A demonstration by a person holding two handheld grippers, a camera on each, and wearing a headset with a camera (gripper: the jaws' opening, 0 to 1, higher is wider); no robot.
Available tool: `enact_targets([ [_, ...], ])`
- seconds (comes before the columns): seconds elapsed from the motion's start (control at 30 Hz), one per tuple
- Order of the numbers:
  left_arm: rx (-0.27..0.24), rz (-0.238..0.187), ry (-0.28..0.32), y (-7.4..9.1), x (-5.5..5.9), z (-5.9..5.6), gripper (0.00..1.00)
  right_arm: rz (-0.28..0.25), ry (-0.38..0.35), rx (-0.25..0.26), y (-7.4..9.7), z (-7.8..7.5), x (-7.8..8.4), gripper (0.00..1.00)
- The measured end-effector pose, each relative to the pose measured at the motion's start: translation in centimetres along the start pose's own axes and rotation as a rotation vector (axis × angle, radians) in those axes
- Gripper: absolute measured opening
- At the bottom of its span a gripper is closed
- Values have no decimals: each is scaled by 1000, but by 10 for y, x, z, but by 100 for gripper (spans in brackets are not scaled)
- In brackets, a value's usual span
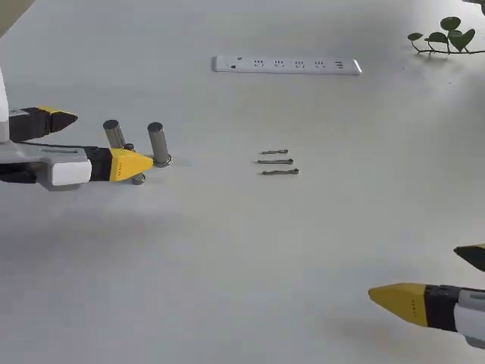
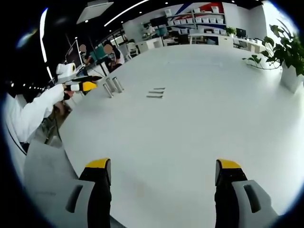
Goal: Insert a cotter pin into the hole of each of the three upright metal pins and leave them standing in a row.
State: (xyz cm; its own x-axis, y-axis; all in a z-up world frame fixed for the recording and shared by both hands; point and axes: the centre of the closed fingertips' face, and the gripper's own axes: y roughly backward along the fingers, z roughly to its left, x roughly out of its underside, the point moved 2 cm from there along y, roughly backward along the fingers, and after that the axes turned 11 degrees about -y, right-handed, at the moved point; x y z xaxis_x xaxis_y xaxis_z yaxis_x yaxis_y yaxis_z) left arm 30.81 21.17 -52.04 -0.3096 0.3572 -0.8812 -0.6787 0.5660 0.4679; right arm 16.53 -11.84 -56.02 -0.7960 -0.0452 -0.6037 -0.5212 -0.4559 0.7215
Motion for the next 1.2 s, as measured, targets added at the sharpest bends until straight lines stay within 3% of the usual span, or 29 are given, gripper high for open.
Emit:
enact_targets([
  [0.07,7,-33,14,-2,-5,-1,85,6,1,3,0,0,0,89],
  [0.3,2,-66,-20,-8,-12,1,83,12,0,4,0,2,-1,89],
  [0.37,33,-74,-15,-9,-13,-4,74,14,1,2,-1,2,-1,89],
  [0.43,35,-67,4,-11,-12,-6,66,16,4,1,-1,3,-1,89],
  [0.53,12,-43,-29,-14,-9,-8,67,15,4,-5,-2,3,-1,89],
  [0.63,35,-41,-22,-15,-7,-10,56,23,6,-5,-3,3,1,89],
  [0.73,22,-51,-40,-18,-9,-12,55,29,6,-6,-4,2,2,88],
  [0.8,17,-49,-31,-20,-7,-5,56,34,6,-8,-4,3,3,88],
  [1.0,1,-47,-21,-23,-7,-6,54,38,2,-6,-4,3,5,88],
  [1.03,4,-41,-18,-24,-3,1,53,40,0,-5,-4,3,5,88],
  [1.2,-3,-11,-48,-27,7,9,50,43,-3,-7,-5,3,7,88],
])
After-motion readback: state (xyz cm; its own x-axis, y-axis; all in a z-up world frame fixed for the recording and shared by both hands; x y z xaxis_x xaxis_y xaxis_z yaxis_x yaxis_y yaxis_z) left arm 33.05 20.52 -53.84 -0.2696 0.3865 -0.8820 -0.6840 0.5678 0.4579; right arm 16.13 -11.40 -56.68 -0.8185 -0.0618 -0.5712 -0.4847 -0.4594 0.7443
